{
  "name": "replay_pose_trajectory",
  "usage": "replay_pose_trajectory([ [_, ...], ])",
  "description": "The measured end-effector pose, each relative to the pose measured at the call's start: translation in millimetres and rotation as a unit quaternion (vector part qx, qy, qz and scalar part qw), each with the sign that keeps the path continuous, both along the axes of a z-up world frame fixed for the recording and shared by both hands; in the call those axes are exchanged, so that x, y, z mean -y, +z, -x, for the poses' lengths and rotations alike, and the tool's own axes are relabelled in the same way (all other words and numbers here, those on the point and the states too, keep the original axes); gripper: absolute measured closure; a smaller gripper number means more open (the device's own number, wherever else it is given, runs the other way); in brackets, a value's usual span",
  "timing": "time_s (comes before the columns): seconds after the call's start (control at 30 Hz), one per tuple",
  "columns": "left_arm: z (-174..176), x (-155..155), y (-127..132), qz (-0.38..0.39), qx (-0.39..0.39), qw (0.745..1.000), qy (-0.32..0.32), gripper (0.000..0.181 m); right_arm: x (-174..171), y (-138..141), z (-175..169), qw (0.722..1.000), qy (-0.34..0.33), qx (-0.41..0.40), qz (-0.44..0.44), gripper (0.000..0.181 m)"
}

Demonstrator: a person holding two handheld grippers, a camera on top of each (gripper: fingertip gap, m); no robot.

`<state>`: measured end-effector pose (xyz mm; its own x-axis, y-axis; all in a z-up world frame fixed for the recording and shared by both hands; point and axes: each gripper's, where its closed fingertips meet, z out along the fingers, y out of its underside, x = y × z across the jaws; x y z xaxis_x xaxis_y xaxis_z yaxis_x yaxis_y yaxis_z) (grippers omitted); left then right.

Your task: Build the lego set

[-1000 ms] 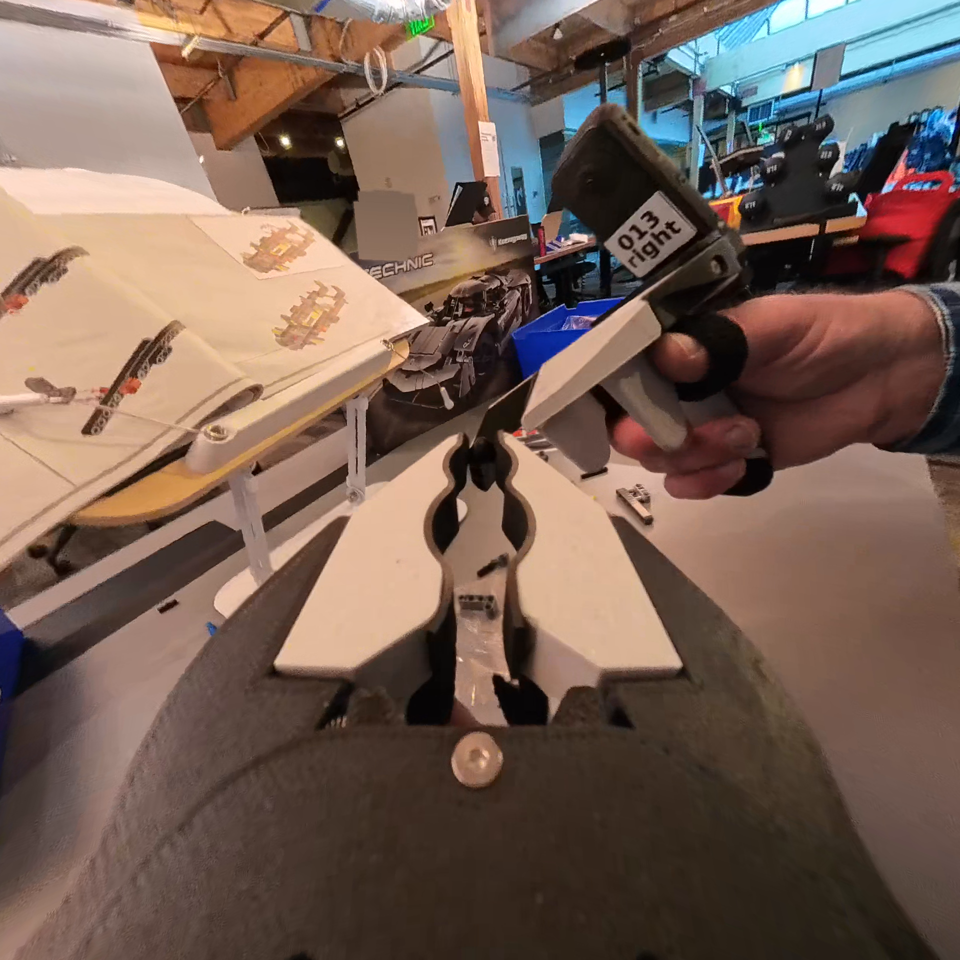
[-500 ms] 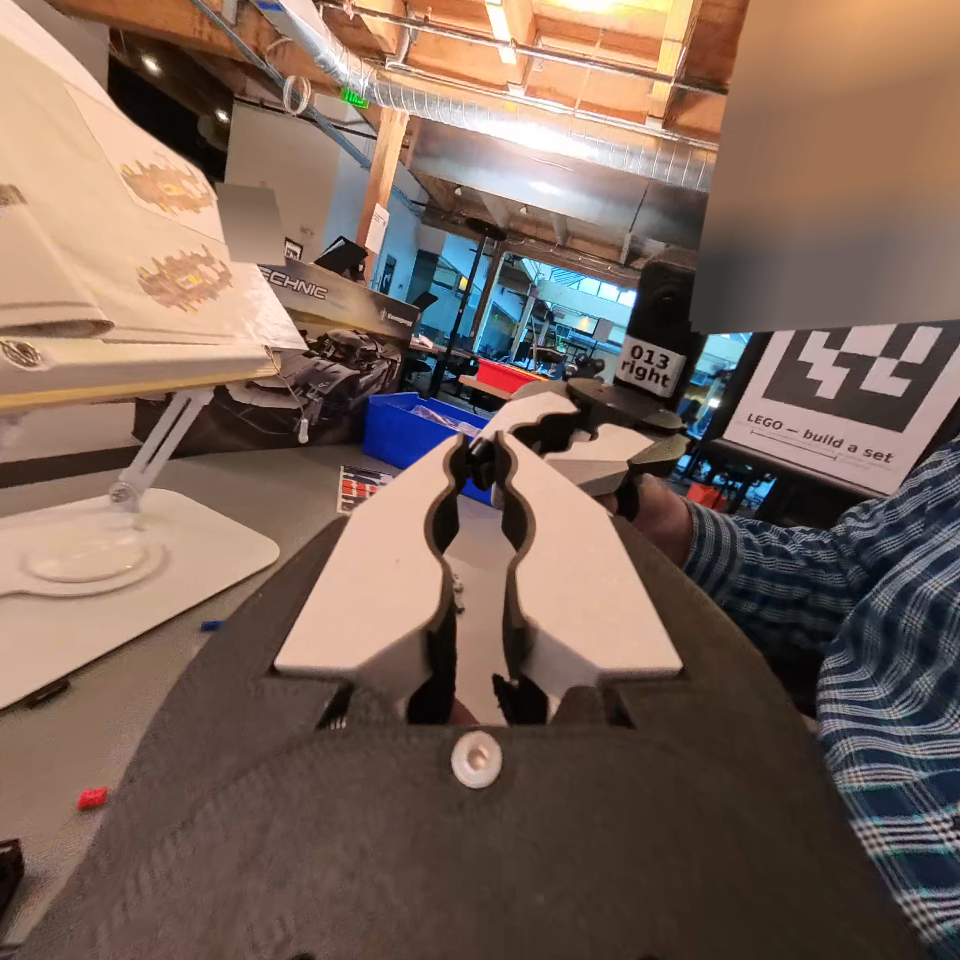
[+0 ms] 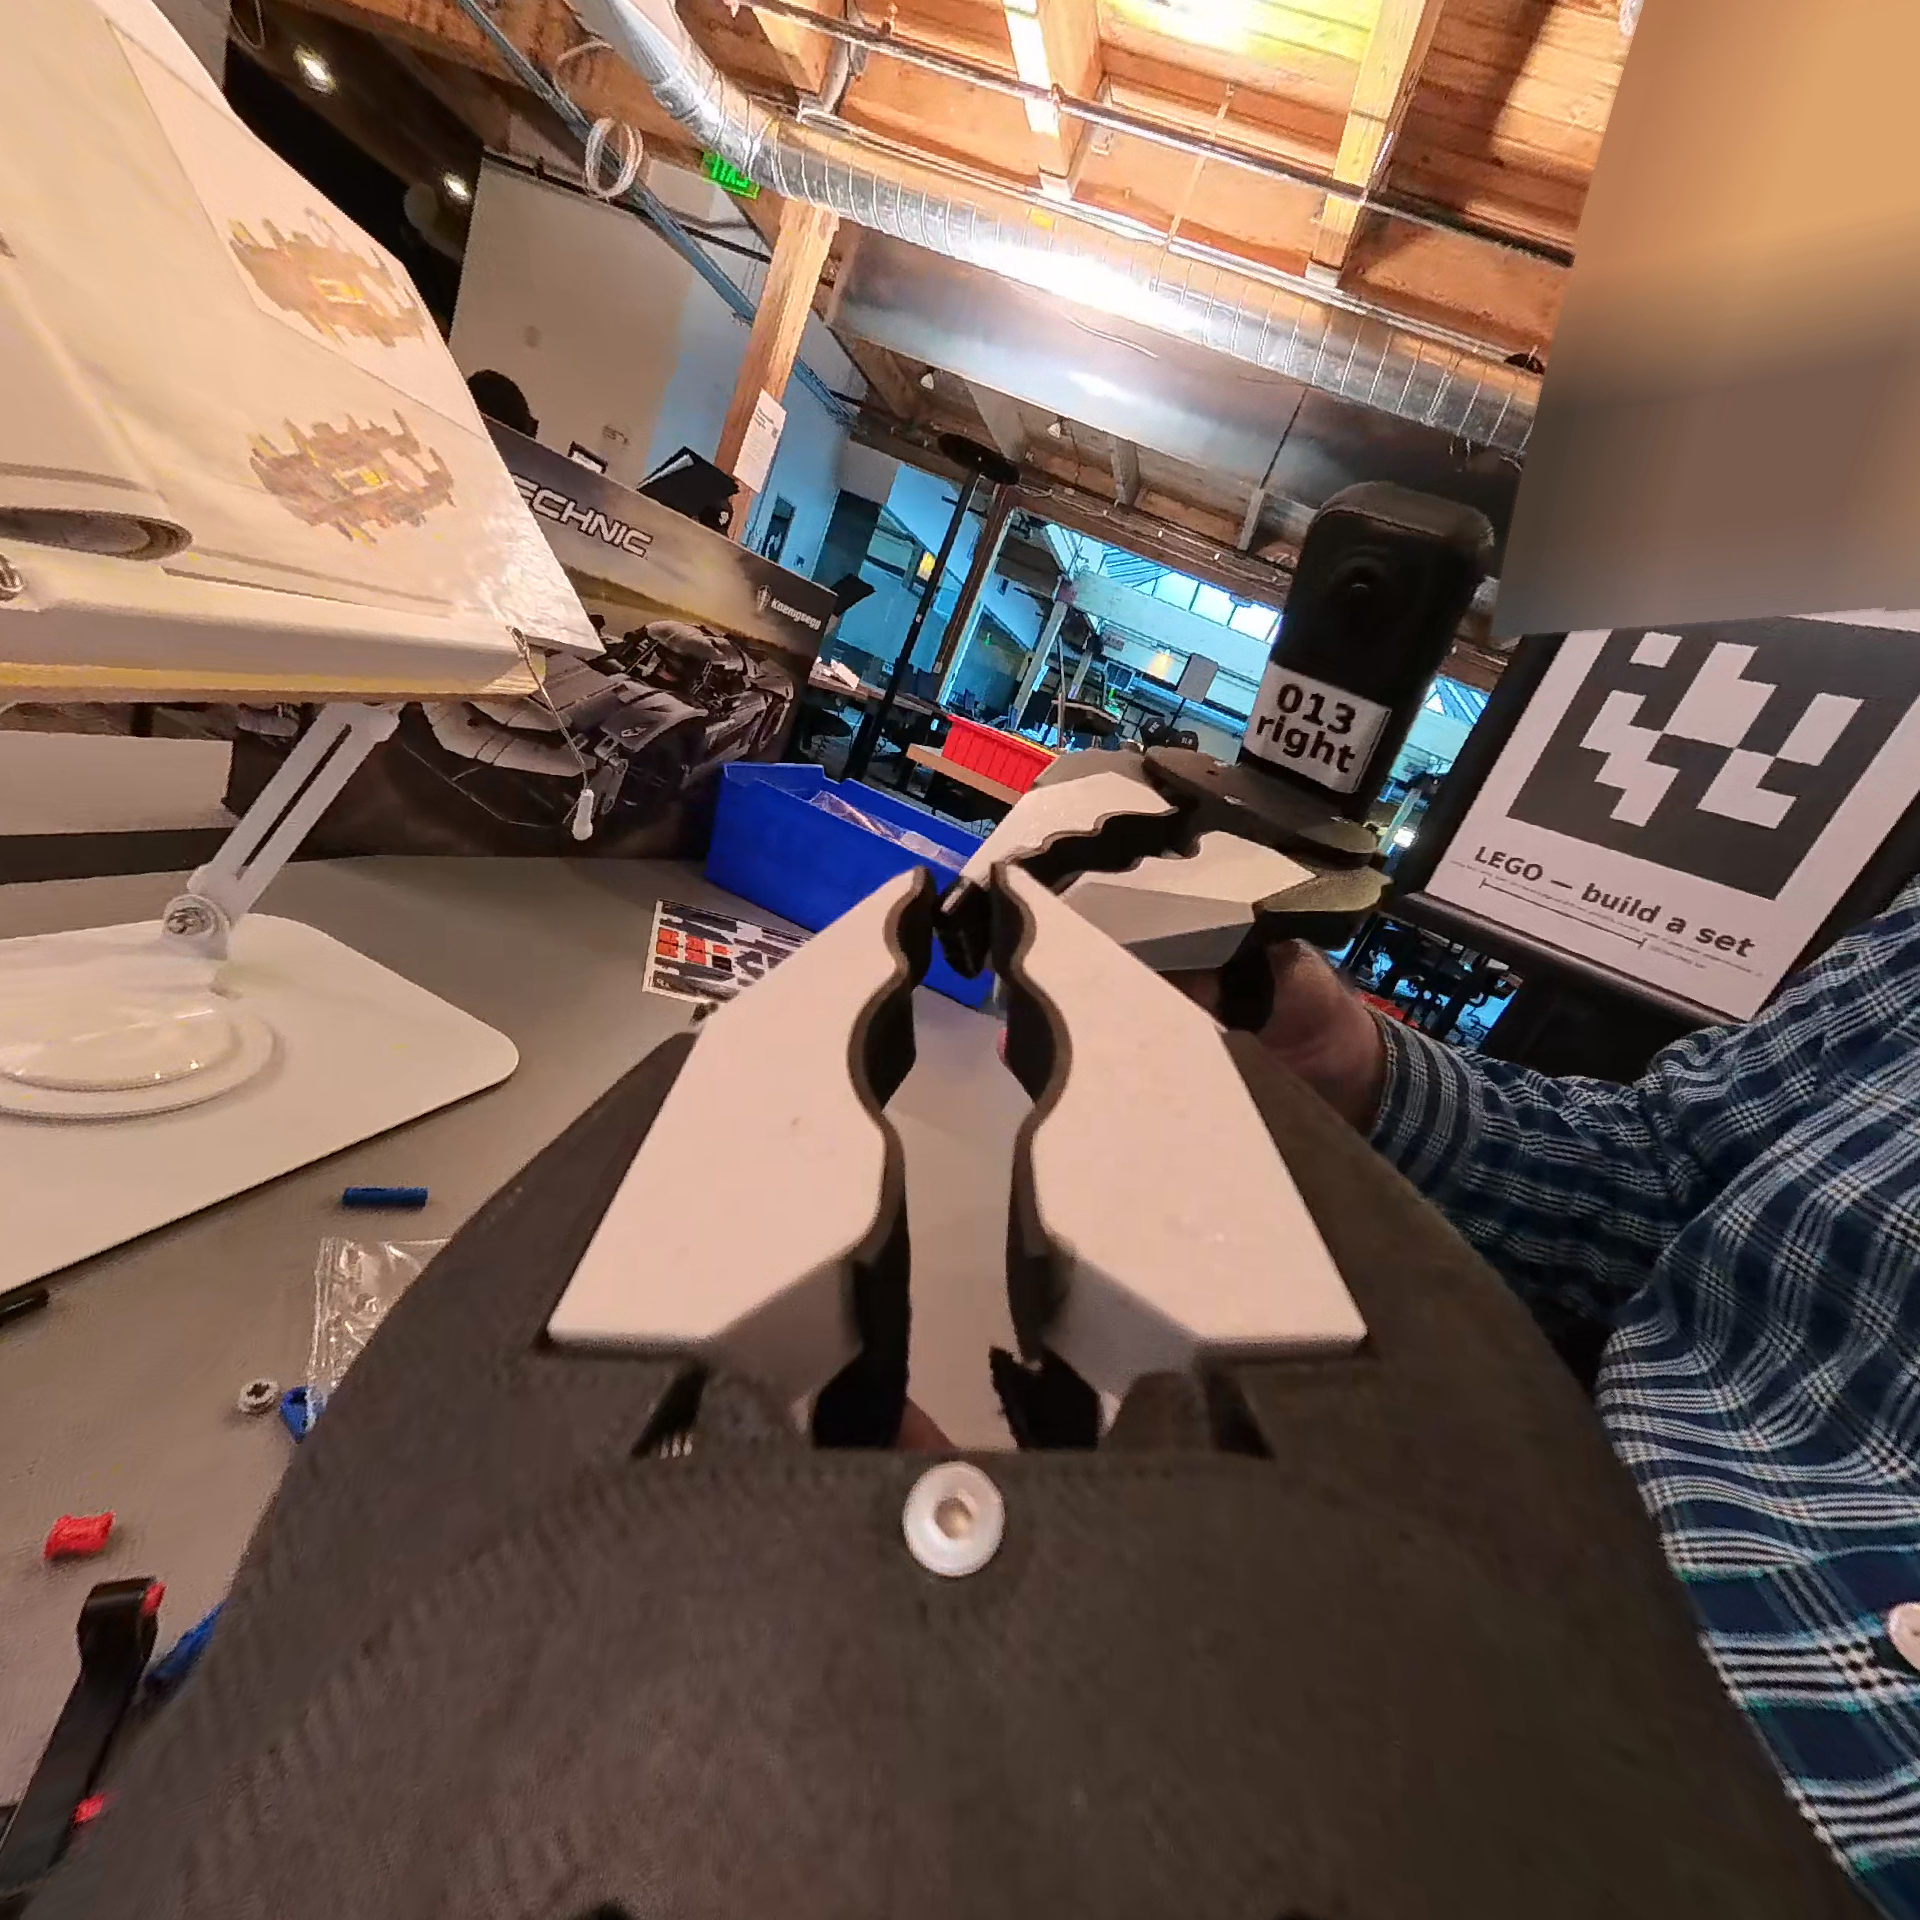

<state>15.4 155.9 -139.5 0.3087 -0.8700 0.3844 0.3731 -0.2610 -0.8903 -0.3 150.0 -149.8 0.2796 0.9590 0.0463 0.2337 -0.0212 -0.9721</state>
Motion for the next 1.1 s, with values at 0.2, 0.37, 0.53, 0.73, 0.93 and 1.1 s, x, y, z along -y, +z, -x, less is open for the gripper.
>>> replay_pose_trajectory([
  [0.2,0.5,-0.4,-4.1,0.015,-0.004,1.000,-0.007,0.161,-2.0,-1.6,-4.9,1.000,-0.013,0.020,-0.018,0.177],
  [0.37,5.0,1.3,-22.5,0.007,-0.095,0.995,0.003,0.138,-5.2,-12.1,-19.7,0.998,-0.032,0.053,-0.031,0.177],
  [0.53,15.8,12.8,-92.9,-0.089,-0.400,0.912,0.020,0.123,-6.3,-30.6,-41.3,0.996,-0.051,0.076,-0.021,0.176],
  [0.73,20.5,29.9,-148.5,-0.165,-0.553,0.816,-0.009,0.134,-2.1,-54.1,-56.1,0.992,-0.059,0.107,-0.018,0.176],
  [0.93,19.7,30.0,-180.0,-0.146,-0.609,0.778,-0.038,0.157,2.5,-63.1,-63.1,0.991,-0.057,0.120,-0.022,0.176],
  [1.1,17.8,29.3,-191.8,-0.083,-0.595,0.798,-0.054,0.177,6.0,-79.3,-69.6,0.987,-0.046,0.151,-0.032,0.177],
])
